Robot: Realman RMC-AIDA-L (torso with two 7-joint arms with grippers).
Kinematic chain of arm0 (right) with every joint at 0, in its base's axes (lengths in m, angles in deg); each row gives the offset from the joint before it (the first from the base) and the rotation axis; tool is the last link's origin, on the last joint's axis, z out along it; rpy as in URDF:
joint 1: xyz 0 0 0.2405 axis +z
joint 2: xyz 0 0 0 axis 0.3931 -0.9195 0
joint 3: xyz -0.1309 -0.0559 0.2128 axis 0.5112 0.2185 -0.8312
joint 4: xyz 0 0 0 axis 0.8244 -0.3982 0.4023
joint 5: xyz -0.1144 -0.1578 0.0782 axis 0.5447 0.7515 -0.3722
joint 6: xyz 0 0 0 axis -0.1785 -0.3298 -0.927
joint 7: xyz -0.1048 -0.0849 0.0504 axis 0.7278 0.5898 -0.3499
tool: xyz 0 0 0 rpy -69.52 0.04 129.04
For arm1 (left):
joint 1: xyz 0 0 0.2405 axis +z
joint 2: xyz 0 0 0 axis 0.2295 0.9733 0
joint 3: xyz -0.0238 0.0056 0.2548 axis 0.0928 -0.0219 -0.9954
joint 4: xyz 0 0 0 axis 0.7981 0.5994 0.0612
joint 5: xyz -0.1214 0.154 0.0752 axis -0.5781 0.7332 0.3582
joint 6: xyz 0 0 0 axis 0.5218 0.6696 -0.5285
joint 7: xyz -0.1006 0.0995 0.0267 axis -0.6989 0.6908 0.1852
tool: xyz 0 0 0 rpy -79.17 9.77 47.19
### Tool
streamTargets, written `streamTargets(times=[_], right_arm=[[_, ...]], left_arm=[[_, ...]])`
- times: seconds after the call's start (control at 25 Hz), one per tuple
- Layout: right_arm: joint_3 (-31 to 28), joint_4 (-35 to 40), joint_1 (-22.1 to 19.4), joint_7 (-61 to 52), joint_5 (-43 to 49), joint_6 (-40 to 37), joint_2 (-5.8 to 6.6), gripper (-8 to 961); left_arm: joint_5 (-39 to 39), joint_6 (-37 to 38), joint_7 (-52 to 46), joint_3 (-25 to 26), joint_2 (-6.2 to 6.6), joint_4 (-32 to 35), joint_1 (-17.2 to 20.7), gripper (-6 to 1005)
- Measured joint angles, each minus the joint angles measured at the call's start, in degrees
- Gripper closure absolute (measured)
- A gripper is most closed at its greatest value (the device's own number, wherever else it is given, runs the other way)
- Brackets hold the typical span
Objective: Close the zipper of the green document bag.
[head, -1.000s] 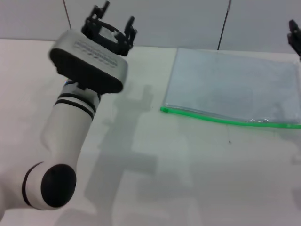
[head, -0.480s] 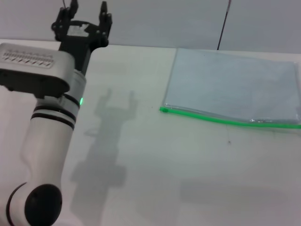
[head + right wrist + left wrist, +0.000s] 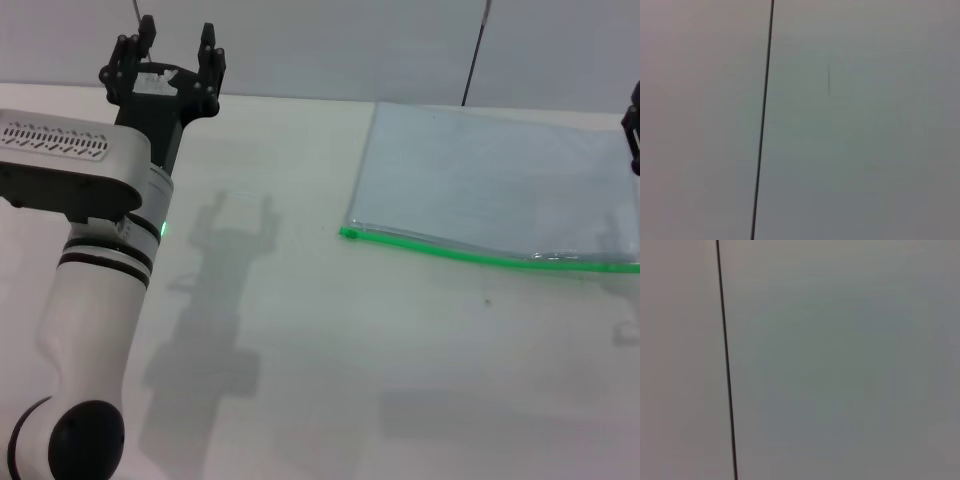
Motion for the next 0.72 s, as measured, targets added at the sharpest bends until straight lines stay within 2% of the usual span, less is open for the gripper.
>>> streamTargets(times=[0.72], right_arm=[[3.0,-2.0,3.0,0.5,-1.9,0.1,0.01,289]], left_arm=[[-0.1,0.6,-1.8,-0.2,-0.22,3.5,-1.4,377]])
